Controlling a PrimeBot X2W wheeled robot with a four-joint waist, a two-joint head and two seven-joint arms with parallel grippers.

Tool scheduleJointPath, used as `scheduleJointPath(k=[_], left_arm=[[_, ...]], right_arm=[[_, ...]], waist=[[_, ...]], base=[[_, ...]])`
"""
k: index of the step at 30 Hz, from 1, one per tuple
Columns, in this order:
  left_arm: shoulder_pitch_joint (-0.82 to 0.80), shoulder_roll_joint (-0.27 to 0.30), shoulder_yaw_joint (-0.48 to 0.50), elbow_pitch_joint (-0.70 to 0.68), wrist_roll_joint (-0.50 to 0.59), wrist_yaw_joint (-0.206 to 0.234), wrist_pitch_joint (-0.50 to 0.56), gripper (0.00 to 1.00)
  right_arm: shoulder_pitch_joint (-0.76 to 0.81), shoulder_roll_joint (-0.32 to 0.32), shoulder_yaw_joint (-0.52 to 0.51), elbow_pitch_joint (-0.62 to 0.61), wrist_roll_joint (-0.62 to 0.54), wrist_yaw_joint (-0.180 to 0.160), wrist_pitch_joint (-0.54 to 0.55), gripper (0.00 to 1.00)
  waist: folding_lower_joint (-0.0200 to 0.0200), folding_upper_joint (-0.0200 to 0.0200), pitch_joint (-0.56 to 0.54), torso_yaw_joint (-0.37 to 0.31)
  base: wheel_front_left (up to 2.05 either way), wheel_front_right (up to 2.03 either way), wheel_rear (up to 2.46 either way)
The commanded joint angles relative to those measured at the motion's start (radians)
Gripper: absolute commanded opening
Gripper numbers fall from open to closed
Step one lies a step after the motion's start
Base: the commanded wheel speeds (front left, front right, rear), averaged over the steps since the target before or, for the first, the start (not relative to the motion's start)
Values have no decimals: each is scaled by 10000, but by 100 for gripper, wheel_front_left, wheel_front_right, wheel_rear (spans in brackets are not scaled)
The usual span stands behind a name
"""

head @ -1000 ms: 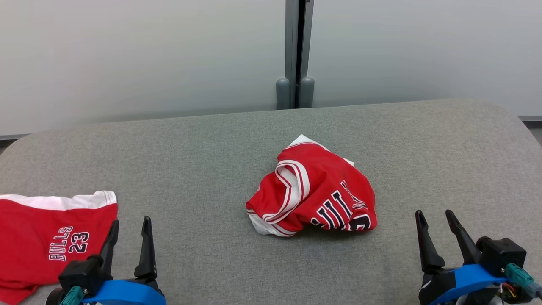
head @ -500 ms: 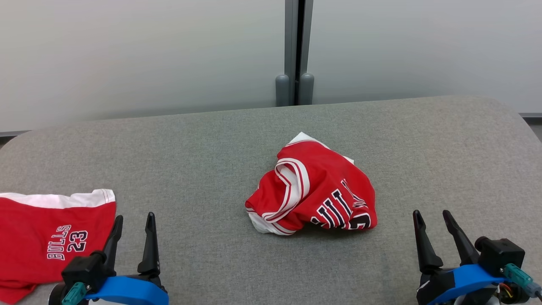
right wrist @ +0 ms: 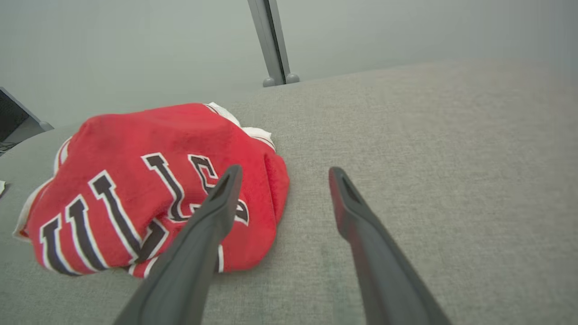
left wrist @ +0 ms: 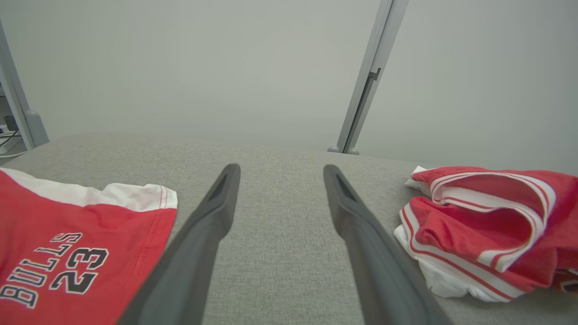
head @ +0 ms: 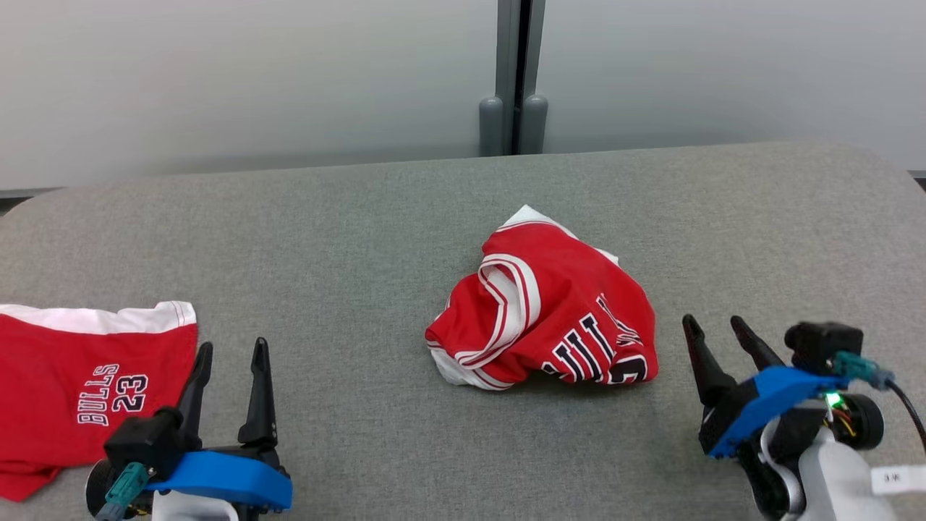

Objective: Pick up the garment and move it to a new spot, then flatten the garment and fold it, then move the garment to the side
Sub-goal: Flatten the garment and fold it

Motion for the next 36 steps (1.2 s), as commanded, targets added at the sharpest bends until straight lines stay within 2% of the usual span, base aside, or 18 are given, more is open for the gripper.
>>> scheduleJointPath(k=[1,7,18,19,20,21,22,29,36], left_arm=[[-165,-9,-45,-41,64,-54,-47,100],[-491,-105,-242,-61,197,-199,-48,100],[-971,-270,-516,-1,342,-367,-47,100],[-1003,-279,-531,21,351,-392,-47,100],[-1020,-294,-553,55,361,-409,-47,100],[-1024,-302,-565,82,370,-403,-48,100],[-1018,-315,-565,103,375,-413,-47,100],[-753,-360,-376,133,379,-411,-48,100],[-532,-457,-280,101,384,-390,-48,100]], right_arm=[[-420,-38,-28,183,-27,1,385,100],[-1919,-43,-293,1613,-690,1,1773,100],[-3430,-41,-1057,4564,-1504,1,2223,100],[-3486,-22,-1058,4808,-1455,2,2231,90],[-3540,-13,-1000,5003,-1374,4,2210,49],[-3608,16,-909,5090,-1365,4,2081,18],[-3694,30,-796,5110,-1394,7,1922,0],[-4222,-147,219,3928,-1180,2,751,0],[-4138,-219,1537,1009,-806,2,744,0]], waist=[[0,0,170,132],[0,0,674,552],[0,0,1280,1392],[0,0,1284,1438],[0,0,1275,1483],[0,0,1258,1512],[0,0,1226,1536],[0,0,765,1432],[0,0,282,1222]], base=[[0,0,0],[0,0,0],[0,0,0],[0,0,0],[0,0,0],[0,0,0],[0,0,0],[0,0,0],[0,0,0]])
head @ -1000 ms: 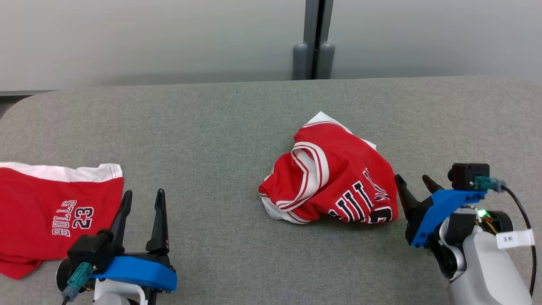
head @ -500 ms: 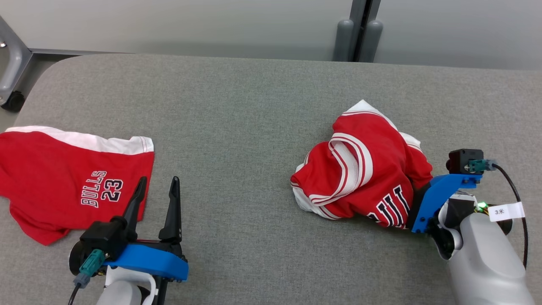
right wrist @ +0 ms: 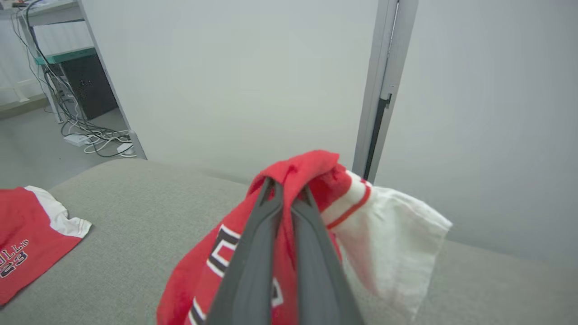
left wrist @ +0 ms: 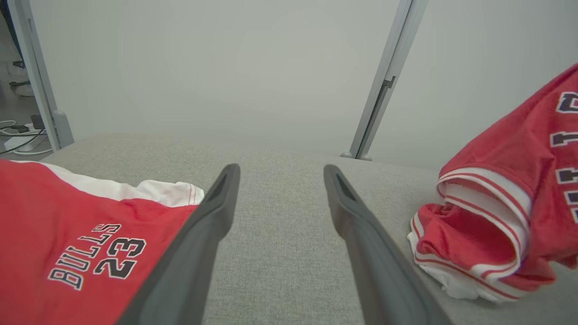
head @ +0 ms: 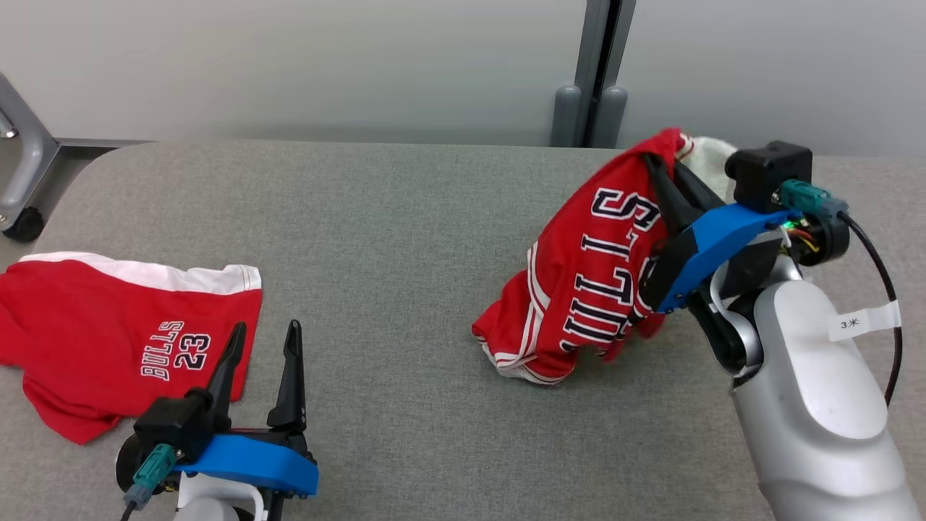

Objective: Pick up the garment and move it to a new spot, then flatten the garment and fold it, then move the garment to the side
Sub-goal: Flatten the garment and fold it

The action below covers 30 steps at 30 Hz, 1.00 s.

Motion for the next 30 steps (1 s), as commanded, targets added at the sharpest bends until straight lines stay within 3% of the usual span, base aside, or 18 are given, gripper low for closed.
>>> scheduleJointPath(k=[1,10,17,23,30], left_arm=[[42,-3,25,-24,22,29,-47,100],[109,59,181,-60,45,58,-47,100],[144,87,217,-106,34,26,-47,100],[27,58,241,-195,65,21,-47,100],[-229,-40,179,-134,93,-49,-47,100]], right_arm=[[98,-24,321,-769,176,3,140,0],[7,-97,1565,-4027,929,3,993,0],[636,-9,1006,-5222,1067,3,1653,0],[1560,-123,-471,-4345,167,3,2132,0],[1452,-218,-1752,-1825,-555,3,1338,0]], waist=[[-1,-1,-138,-108],[-1,-1,-314,-236],[-1,-1,-332,-201],[-1,-1,-125,-163],[-1,-1,124,-48]], base=[[0,0,0],[0,0,0],[0,0,0],[0,0,0],[0,0,0]])
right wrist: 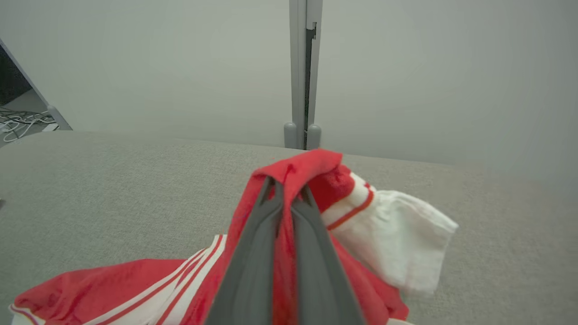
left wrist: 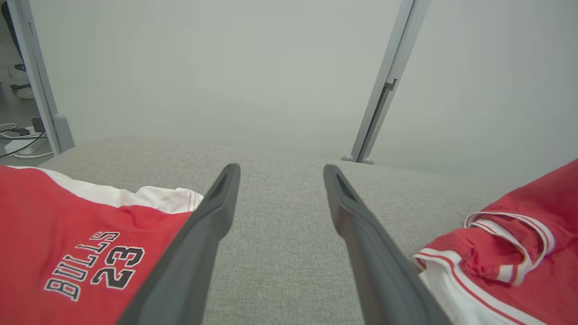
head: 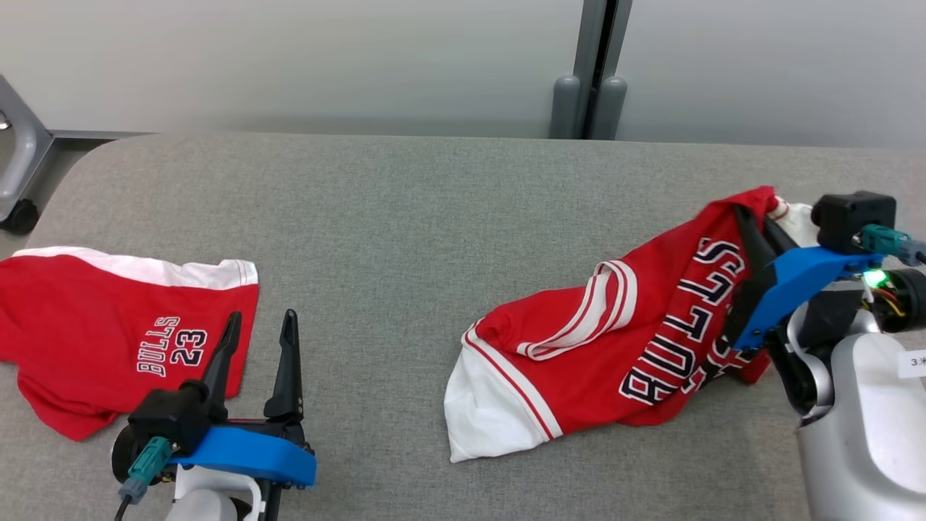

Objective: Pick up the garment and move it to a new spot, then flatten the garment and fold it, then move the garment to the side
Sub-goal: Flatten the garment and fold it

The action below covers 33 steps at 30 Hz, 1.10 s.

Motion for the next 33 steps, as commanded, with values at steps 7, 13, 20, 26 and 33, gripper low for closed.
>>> scheduleJointPath(k=[7,13,20,26,33], left_arm=[[-152,17,-81,160,47,-102,-47,100],[92,58,-88,240,44,-116,-47,100],[473,41,-1,139,5,-53,-47,100],[630,73,27,53,5,-39,-47,100],[687,104,114,-9,-13,-16,-47,100]], right_arm=[[-590,-152,-752,2479,-791,1,-1771,100],[-58,-190,-690,2533,-930,1,-2472,100],[1873,-80,-443,710,-826,1,-2928,100],[3539,188,-395,-929,-726,1,-3263,100],[4549,270,-180,-1806,-462,1,-3444,100]], waist=[[0,0,-76,169],[0,0,-451,139],[0,0,-742,-62],[0,0,-817,-282],[0,0,-876,-497]], base=[[0,0,0],[0,0,0],[0,0,0],[0,0,0],[0,0,0]])
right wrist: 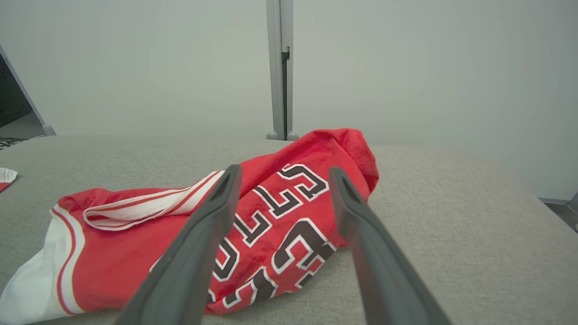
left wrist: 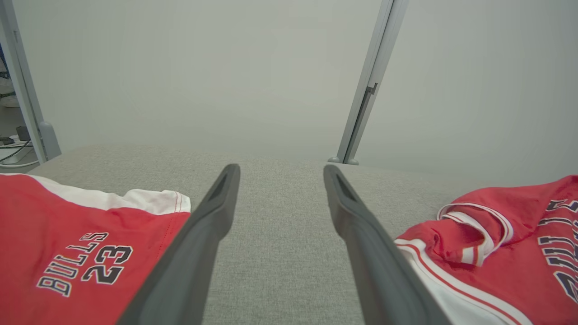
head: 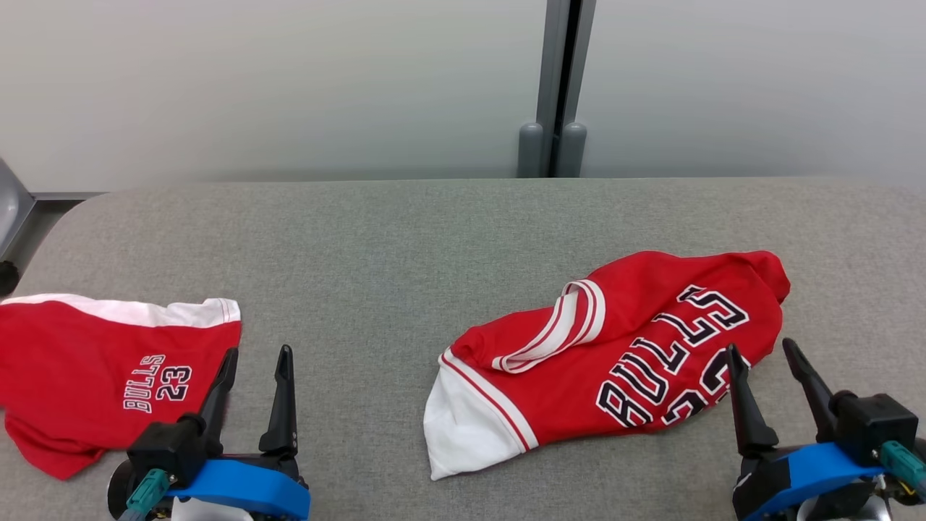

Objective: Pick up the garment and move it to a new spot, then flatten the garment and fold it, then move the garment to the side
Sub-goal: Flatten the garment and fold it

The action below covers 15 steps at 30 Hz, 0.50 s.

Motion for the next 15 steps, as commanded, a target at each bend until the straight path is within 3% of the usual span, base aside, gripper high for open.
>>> scheduleJointPath(k=[1,8,15], left_arm=[[52,50,35,-27,-34,29,-47,100],[-13,106,-254,174,120,-19,139,100],[-1365,-234,-2204,591,71,-275,1542,100]], right_arm=[[146,11,16,-84,62,1,-8,100],[333,15,74,-130,432,1,148,100],[65,15,246,-96,583,1,159,100]], waist=[[1,-1,-31,-39],[1,-1,-99,-273],[1,-1,157,-559]], base=[[0,0,0],[0,0,0],[0,0,0]])
